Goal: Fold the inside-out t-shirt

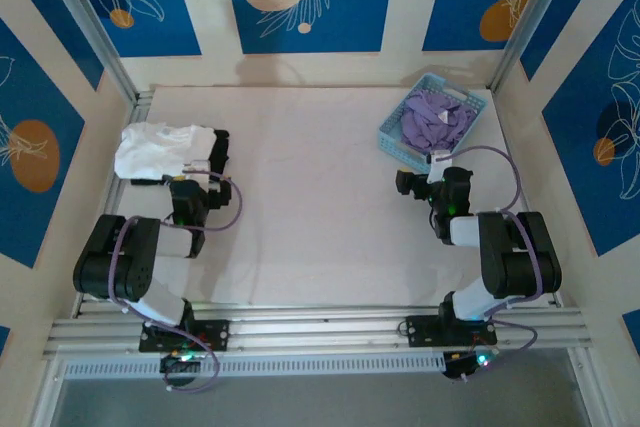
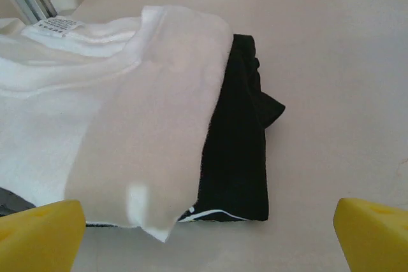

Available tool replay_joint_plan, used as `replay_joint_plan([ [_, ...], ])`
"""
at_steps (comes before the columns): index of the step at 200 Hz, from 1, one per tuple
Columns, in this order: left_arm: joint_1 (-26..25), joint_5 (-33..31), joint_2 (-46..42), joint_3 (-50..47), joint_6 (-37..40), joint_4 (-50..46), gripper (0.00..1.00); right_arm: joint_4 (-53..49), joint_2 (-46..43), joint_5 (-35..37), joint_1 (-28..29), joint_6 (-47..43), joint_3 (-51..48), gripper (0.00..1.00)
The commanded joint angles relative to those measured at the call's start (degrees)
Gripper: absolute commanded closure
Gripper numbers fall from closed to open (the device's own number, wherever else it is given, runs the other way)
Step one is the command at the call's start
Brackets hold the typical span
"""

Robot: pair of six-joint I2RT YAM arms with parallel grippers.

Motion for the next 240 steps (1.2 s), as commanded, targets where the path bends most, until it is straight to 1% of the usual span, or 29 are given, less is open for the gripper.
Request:
replay_joint_plan([
  [1, 0.72, 1.05, 0.14, 0.64, 0.55, 1.76, 0.00, 1.32, 0.01, -0.46, 0.06, 0.49, 0.29, 0.01],
  [177, 0.73, 1.17, 0.09, 0.56, 0.46, 1.80, 0.00, 1.28, -0.02, -0.97, -0.12, 0.64, 0.32, 0.01],
  [187, 0.71, 0.73, -0.36, 0.32, 0.37, 2.10, 0.00, 1.54, -0.27, 0.07, 0.44, 0.22, 0.14, 0.01],
  [196, 0.82, -0.08, -2.05, -0.13, -0.18, 1.66, 0.00, 0.74, -1.43, 1.90, 1.70, -0.67, 0.14, 0.01],
  [209, 0.79, -1.16, -6.51, -0.04, -0.42, -2.26, 0.00, -0.36, -5.10, 2.77, 3.24, -2.27, -0.81, 0.01],
  [224, 0.83, -2.03, -13.71, 0.85, -0.62, -9.92, 0.00, -5.86, -11.53, 5.43, 5.55, -3.44, -0.68, 0.01],
  [232, 0.86, -3.48, -18.15, 1.84, -3.06, -15.03, 0.00, -8.44, -15.05, 6.14, 6.24, -3.40, -0.68, 0.01],
  [240, 0.81, -3.73, -22.13, 3.18, -5.58, -20.54, 0.00, -11.10, -18.97, 6.66, 6.46, -1.19, -0.59, 0.01],
])
